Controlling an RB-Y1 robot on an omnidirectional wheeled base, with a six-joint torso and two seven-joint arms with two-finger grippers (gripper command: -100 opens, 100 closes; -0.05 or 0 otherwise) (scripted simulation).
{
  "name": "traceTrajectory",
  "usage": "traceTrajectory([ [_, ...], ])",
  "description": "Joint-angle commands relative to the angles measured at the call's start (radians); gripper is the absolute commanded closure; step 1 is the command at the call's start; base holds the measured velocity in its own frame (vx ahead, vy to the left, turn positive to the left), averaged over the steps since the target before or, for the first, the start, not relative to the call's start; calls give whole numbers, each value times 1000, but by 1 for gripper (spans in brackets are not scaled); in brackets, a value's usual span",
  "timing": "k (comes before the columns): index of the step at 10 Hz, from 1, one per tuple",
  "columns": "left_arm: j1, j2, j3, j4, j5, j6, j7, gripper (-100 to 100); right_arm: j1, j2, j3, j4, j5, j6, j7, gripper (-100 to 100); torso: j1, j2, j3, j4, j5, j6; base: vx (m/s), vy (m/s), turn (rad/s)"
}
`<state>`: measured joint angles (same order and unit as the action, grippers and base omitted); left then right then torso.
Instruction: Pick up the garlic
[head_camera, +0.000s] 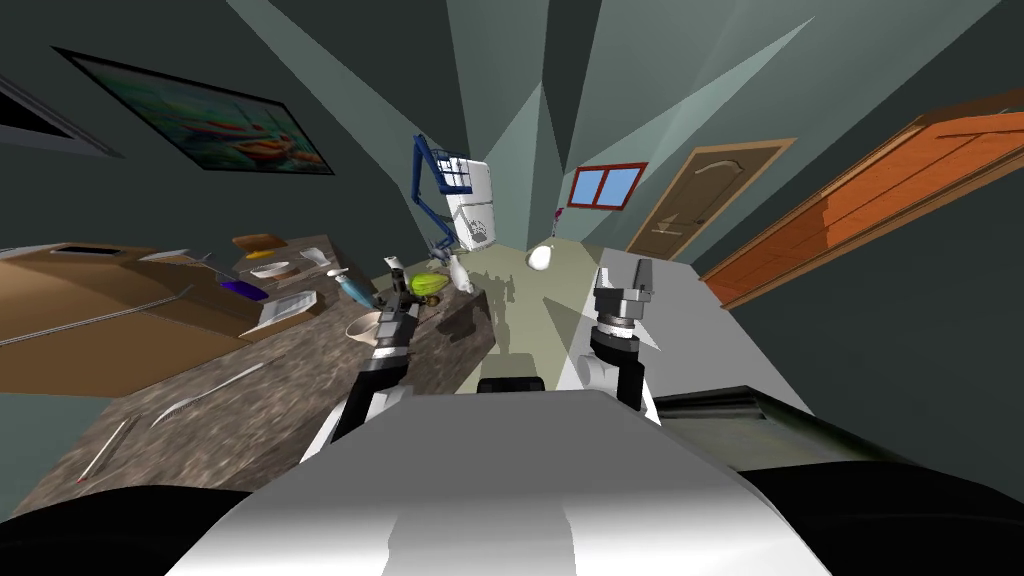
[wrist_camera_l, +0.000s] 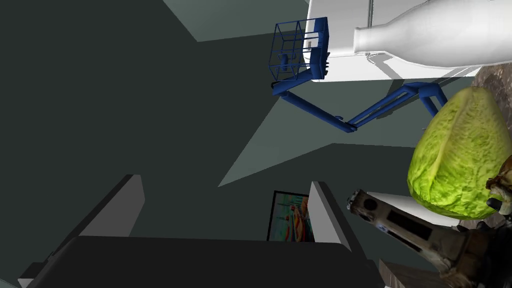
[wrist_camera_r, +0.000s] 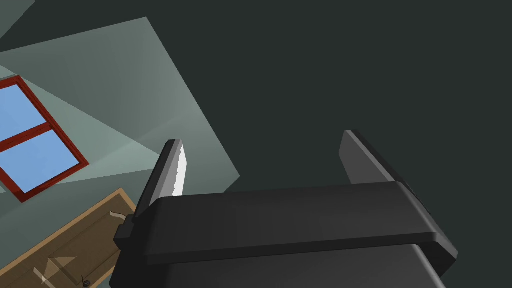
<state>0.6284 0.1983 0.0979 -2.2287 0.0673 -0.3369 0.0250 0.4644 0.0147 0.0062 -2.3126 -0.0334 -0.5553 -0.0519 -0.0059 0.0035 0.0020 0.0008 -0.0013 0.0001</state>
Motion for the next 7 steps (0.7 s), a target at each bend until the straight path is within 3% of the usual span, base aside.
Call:
traceTrajectory([
  [1,20,17,7,1,6,50,3,-100,0,0,0,0,0,0,0,0,0,0,0,0,0,0,-44,-118,-98],
  [7,74,60,22,-8,19,207,7,-100,0,0,0,0,0,0,0,0,1,-2,-1,0,0,0,-19,-86,-52],
])
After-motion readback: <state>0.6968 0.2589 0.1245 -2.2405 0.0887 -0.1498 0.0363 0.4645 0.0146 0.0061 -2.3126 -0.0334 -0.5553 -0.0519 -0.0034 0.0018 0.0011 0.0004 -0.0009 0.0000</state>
